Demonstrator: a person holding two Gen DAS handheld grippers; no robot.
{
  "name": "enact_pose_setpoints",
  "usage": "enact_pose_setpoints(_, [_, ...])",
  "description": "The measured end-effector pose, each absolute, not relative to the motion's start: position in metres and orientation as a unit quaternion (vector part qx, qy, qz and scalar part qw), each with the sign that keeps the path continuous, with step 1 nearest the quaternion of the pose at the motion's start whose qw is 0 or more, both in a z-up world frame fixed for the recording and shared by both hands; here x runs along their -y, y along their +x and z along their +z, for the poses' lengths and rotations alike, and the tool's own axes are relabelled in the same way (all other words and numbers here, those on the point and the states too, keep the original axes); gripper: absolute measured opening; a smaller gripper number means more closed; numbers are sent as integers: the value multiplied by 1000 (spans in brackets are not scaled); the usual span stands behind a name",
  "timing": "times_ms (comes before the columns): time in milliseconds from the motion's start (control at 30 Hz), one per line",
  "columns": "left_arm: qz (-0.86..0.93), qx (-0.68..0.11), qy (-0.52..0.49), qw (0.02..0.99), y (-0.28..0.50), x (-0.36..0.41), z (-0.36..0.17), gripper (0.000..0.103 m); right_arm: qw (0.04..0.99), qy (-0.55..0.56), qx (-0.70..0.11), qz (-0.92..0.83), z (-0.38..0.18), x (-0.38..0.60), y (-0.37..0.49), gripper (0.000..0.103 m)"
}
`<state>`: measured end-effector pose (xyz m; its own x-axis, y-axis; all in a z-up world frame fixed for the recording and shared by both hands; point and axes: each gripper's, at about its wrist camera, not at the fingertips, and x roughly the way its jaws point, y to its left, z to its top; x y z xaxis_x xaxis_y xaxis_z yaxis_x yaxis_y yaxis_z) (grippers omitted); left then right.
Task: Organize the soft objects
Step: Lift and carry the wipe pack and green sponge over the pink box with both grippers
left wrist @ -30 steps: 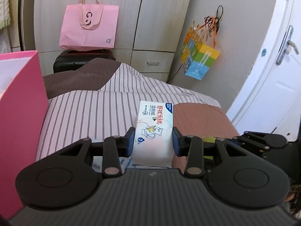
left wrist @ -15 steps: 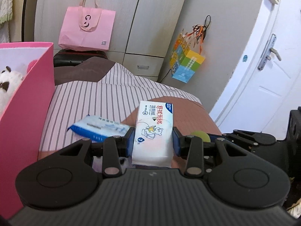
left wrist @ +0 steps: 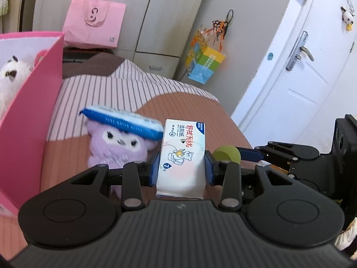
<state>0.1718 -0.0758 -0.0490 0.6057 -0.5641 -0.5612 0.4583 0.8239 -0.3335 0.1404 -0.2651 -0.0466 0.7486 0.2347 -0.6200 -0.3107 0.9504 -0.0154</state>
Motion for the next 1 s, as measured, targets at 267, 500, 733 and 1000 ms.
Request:
enact_pose_setpoints(267, [-311, -357, -68, 878, 148, 61, -51, 39, 930, -75, -320, 164, -42, 256, 106, 56])
enact_pose_setpoints(500, [-326, -385, -67, 861, 125, 37, -55, 39, 918, -47, -346, 188, -32, 248, 82, 56])
enact_pose_setpoints(733, [-311, -391, -71, 863, 110, 8, -53, 39, 906, -31, -358, 224, -27, 227, 66, 56])
enact_pose_setpoints(1000, [-288, -400, -78, 866, 97, -30, -49, 39, 891, -51, -366, 263, -21, 202, 59, 56])
